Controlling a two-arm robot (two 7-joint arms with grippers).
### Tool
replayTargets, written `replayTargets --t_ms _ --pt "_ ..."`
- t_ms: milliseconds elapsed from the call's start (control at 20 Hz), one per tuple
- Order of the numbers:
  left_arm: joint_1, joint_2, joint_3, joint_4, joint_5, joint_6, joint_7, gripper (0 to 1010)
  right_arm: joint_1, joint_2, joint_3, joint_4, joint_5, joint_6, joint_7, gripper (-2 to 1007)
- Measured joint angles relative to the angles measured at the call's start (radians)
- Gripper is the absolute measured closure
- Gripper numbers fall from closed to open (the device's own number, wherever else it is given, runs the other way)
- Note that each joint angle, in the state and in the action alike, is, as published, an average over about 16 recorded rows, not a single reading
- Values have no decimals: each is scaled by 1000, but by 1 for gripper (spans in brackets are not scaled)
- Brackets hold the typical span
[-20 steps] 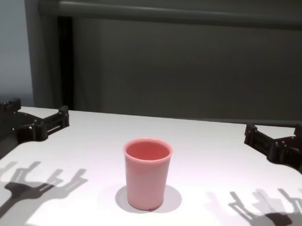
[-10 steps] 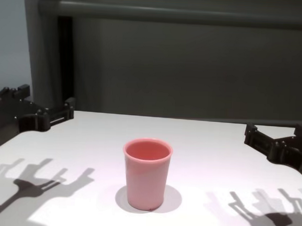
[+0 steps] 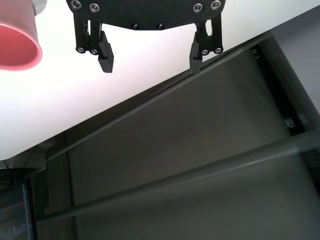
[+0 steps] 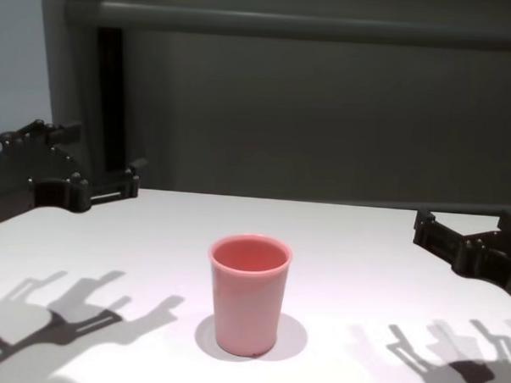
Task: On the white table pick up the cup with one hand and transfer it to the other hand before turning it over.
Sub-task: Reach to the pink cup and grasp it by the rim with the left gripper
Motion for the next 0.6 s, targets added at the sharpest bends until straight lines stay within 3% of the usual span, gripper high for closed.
replayTargets --t_ms 300,600 --pt "-39 106 29 -26 4 2 -113 9 0 0 0 0 0 0 0 3" --pt "-107 218 80 -47 25 1 -238 9 0 0 0 0 0 0 0 3"
